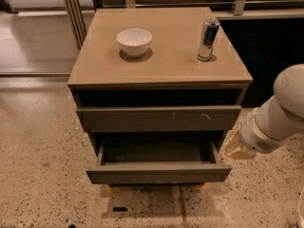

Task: Close middle drawer

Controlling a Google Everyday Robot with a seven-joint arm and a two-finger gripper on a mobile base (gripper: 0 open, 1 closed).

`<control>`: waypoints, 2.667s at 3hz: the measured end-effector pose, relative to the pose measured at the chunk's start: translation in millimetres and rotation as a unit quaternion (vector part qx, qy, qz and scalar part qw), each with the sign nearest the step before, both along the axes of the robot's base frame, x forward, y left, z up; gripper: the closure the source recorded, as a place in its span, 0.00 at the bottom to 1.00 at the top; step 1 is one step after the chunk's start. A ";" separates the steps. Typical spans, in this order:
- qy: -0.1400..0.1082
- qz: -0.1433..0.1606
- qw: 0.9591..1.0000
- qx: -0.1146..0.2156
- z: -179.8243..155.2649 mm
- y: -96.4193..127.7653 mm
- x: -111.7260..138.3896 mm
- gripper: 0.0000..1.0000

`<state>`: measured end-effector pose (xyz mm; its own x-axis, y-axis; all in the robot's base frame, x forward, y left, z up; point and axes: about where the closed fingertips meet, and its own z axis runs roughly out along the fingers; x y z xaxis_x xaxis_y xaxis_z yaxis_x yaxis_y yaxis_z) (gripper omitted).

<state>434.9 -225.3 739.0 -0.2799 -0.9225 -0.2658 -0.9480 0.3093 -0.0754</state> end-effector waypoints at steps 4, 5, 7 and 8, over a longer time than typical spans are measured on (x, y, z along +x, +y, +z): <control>0.041 0.044 0.993 0.103 -145.3 -3.0 -14.9 1.00; 0.057 0.037 0.984 0.167 -207.3 -1.8 -12.3 1.00; 0.093 0.019 0.968 0.231 -283.8 2.7 -13.1 1.00; 0.092 0.020 0.969 0.231 -282.5 2.5 -12.5 1.00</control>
Offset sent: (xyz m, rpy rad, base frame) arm -0.0115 -0.0075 -0.0507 -0.0134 0.0544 0.0553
